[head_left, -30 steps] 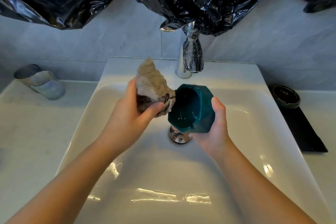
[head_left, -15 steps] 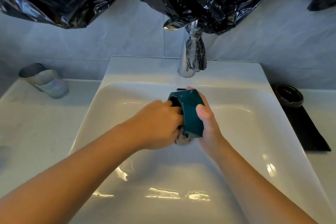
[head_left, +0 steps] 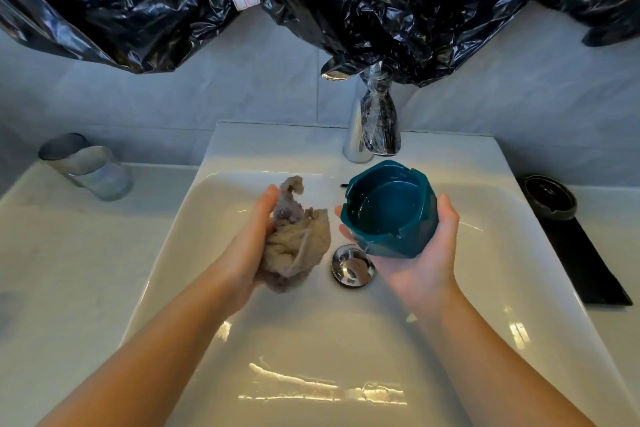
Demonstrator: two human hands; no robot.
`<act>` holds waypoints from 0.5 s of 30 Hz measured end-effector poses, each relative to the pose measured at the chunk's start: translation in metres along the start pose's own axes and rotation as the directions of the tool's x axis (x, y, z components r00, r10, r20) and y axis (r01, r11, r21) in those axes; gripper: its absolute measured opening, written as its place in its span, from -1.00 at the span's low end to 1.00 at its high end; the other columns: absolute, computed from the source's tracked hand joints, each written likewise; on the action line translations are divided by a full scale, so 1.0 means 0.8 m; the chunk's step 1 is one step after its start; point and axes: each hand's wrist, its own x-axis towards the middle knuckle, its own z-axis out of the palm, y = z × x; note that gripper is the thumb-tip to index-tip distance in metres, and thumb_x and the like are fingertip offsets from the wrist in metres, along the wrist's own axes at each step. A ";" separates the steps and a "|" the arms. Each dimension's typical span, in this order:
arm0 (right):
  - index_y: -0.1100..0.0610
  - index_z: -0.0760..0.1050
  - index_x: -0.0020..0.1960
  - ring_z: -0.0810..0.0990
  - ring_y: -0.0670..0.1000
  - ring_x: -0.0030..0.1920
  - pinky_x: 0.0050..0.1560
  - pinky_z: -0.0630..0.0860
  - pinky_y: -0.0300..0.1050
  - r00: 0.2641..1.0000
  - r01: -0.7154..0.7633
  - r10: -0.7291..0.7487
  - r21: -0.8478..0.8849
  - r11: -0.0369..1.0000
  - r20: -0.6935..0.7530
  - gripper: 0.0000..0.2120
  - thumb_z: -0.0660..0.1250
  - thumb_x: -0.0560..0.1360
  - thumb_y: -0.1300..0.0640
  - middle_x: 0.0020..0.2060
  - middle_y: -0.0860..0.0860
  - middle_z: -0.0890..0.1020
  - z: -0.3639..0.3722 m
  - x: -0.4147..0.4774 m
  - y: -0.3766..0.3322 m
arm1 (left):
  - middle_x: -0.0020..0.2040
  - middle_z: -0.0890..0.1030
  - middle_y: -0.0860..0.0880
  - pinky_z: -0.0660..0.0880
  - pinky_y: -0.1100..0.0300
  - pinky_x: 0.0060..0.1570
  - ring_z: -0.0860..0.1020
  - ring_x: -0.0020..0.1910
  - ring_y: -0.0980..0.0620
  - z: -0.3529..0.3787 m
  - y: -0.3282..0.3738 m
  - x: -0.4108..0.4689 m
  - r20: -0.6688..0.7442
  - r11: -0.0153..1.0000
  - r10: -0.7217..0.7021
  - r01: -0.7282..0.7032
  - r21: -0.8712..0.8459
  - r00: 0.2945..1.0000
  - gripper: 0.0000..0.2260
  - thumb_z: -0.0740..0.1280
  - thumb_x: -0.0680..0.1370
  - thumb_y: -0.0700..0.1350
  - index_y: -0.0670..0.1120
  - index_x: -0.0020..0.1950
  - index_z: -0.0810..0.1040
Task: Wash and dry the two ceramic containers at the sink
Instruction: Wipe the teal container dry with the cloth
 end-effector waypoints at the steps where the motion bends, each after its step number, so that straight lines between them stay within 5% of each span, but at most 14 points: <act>1: 0.10 0.61 0.21 0.47 0.32 0.34 0.43 0.26 0.33 1.000 0.000 0.000 0.003 1.000 -0.009 -0.40 0.18 0.40 -0.27 0.29 0.26 0.56 0.002 0.000 0.001 | -0.04 0.71 -0.11 0.51 0.00 0.03 0.67 -0.04 -0.07 0.003 -0.002 0.000 0.050 0.999 -0.025 0.027 -0.039 0.998 -0.40 0.07 0.46 0.37 -0.06 0.03 0.65; 5: 0.07 0.69 0.04 0.64 0.12 0.06 0.14 0.51 0.07 1.000 0.013 -0.012 -0.045 0.999 0.009 -0.43 0.01 0.54 -0.24 0.03 0.15 0.68 0.004 -0.002 0.004 | 0.07 0.68 -0.13 0.55 -0.13 0.09 0.64 0.09 -0.11 0.030 0.001 0.008 0.177 0.994 -0.071 0.085 -0.075 0.982 -0.51 0.16 0.50 0.27 -0.06 0.16 0.60; 8: 0.15 0.59 0.15 0.62 0.09 0.08 0.06 0.55 0.01 0.999 -0.017 0.023 -0.138 0.990 0.042 -0.40 -0.10 0.62 -0.17 0.04 0.15 0.66 0.002 -0.001 0.005 | 0.07 0.67 -0.15 0.60 -0.11 0.00 0.64 0.06 -0.16 0.039 0.001 0.013 0.182 0.999 -0.009 0.016 -0.037 0.983 -0.59 0.35 0.45 0.13 -0.07 0.20 0.53; 12: 0.07 0.65 0.15 0.63 0.07 0.14 0.09 0.57 0.04 0.996 -0.054 0.072 -0.284 0.957 0.053 -0.46 0.03 0.55 -0.22 0.09 0.11 0.68 0.000 0.000 0.010 | 0.02 0.67 -0.19 0.64 -0.09 -0.12 0.68 -0.07 -0.15 0.046 -0.009 0.021 0.002 0.999 -0.014 0.014 -0.036 1.000 -0.73 0.41 0.48 -0.22 -0.12 0.17 0.52; 15: -0.10 0.46 0.35 0.63 -0.08 0.18 0.06 0.62 -0.02 0.996 0.092 -0.089 -0.498 0.862 0.030 -0.55 0.17 0.49 -0.15 0.15 -0.17 0.65 0.004 -0.001 0.010 | 0.00 0.65 -0.16 0.64 -0.10 -0.15 0.69 -0.12 -0.14 0.046 -0.018 0.029 -0.164 0.980 0.040 -0.071 -0.185 0.986 -0.75 0.36 0.48 -0.31 -0.03 0.07 0.53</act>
